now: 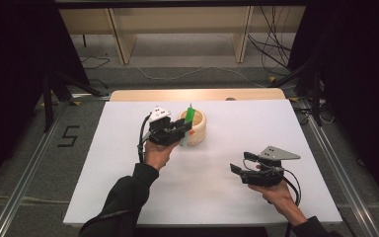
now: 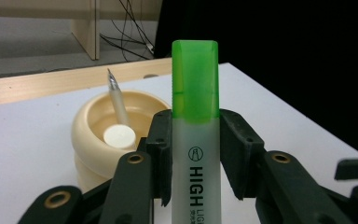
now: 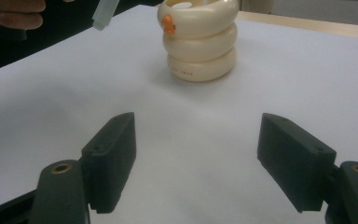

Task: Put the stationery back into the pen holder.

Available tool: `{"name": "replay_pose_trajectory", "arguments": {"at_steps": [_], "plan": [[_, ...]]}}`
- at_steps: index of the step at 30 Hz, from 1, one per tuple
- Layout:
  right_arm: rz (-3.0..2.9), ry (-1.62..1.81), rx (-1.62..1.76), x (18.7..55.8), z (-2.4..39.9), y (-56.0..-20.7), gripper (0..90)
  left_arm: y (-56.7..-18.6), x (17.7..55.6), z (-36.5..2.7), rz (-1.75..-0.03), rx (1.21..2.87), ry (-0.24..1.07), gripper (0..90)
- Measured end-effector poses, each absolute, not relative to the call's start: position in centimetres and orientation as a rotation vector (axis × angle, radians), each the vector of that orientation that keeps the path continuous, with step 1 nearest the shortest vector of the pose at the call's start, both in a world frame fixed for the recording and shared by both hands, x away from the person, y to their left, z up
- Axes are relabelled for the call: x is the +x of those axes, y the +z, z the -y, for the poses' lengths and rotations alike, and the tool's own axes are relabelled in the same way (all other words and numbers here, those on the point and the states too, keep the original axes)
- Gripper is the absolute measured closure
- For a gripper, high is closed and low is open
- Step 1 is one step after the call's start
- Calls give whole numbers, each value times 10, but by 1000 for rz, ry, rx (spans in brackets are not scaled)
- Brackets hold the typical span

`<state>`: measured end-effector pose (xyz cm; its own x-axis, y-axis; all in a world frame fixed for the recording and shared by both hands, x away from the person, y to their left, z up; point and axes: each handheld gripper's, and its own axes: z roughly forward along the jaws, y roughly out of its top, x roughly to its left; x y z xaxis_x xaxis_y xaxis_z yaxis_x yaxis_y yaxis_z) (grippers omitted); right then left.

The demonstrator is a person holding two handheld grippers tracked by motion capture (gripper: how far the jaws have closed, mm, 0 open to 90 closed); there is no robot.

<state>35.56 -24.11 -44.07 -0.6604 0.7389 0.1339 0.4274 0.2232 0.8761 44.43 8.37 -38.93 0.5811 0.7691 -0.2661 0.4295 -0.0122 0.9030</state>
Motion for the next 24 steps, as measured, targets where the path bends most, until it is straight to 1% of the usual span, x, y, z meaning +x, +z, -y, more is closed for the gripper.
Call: {"name": "replay_pose_trajectory", "arguments": {"at_steps": [7, 13, 20, 24], "plan": [[-2195, 1413, 1088, 355, 242, -440, 290, -378, 466, -82, -1030, 1600, 388, 665], [-2195, 1415, 1083, 356, 242, -440, 290, -371, 480, -72, -1021, 1581, 425, 665], [-2196, 1415, 1083, 355, 242, -440, 290, -377, 495, -59, -1044, 1553, 423, 665], [-2197, 1417, 1085, 355, 242, -440, 290, -383, 501, -53, -1041, 1562, 449, 665]]}}
